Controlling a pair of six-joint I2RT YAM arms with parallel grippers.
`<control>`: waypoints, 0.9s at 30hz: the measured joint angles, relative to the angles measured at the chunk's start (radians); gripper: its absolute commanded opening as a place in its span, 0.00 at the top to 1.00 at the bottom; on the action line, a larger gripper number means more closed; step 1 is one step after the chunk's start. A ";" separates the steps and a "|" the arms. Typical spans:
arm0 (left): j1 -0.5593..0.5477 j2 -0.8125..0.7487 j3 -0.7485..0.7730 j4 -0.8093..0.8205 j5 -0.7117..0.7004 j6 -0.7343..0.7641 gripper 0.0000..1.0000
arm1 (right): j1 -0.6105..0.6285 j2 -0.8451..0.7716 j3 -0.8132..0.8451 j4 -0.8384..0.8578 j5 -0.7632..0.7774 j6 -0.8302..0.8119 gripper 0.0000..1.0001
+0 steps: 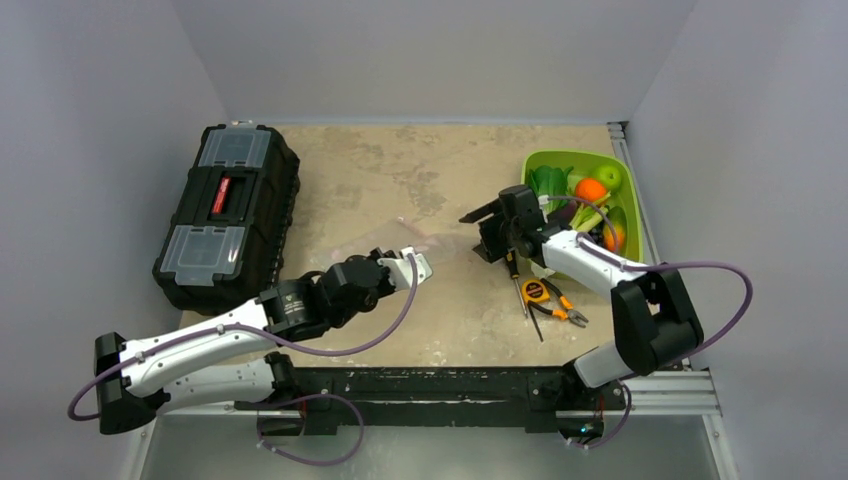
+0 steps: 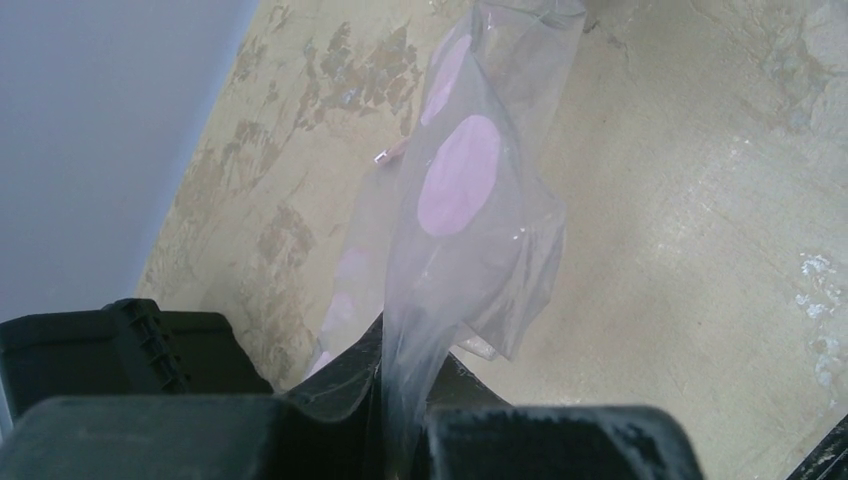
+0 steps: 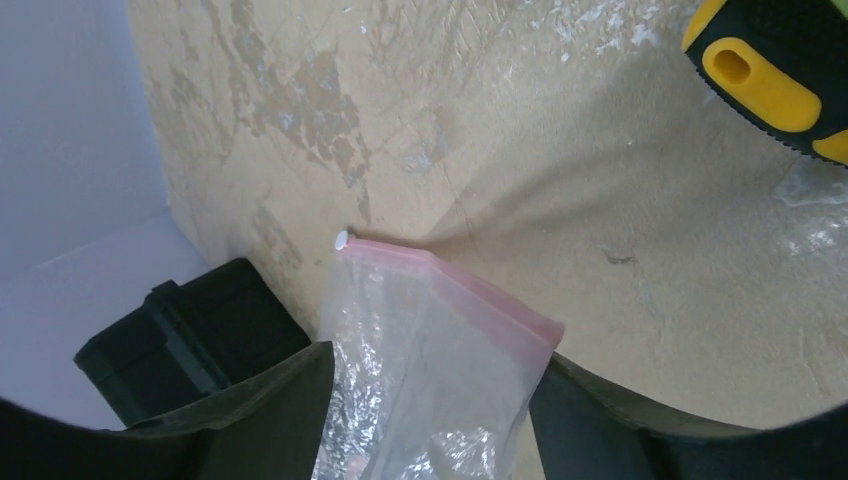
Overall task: Place the food in the zip-top bag and seal the zipper
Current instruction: Pick up the zipper food storage bag at the center of the board.
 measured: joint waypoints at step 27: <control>0.075 -0.294 0.366 -0.340 0.332 -0.864 0.02 | 0.136 -0.074 0.202 0.750 -0.306 -1.099 1.00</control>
